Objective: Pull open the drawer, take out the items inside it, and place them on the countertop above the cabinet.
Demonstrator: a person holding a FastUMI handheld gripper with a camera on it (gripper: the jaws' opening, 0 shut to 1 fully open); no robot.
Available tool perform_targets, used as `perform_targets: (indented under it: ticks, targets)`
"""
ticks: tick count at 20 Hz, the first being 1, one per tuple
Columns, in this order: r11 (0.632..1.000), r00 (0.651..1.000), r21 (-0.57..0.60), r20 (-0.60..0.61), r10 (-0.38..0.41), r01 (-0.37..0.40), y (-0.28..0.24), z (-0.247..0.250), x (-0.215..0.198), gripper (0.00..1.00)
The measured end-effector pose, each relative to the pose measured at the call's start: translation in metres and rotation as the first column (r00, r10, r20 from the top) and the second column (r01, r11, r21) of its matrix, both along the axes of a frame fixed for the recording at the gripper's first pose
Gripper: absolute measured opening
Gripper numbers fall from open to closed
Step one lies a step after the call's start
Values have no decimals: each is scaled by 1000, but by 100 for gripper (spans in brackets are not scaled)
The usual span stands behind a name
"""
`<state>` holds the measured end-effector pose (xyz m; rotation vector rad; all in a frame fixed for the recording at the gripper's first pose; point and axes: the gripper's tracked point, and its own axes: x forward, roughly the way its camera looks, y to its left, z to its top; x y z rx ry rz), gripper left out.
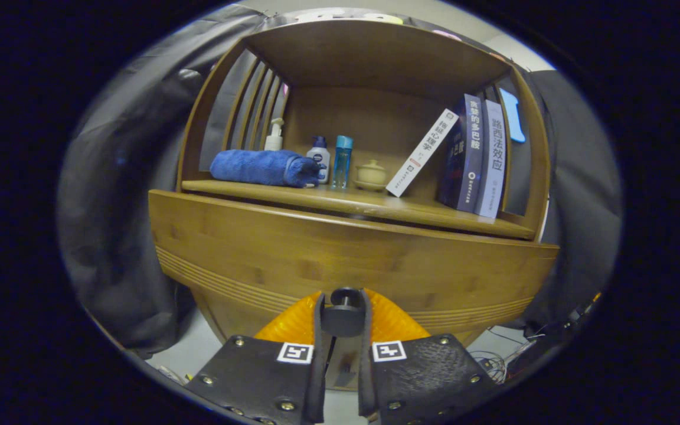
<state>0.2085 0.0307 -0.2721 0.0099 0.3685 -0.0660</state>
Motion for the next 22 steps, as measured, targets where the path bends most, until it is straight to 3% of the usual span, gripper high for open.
perform_targets:
  ticks: [12,22]
  targets:
    - [999,999,37,-28,24,-23,11,8,-88,22]
    - [993,999,116,-44,16,-10,25,13,-111,22]
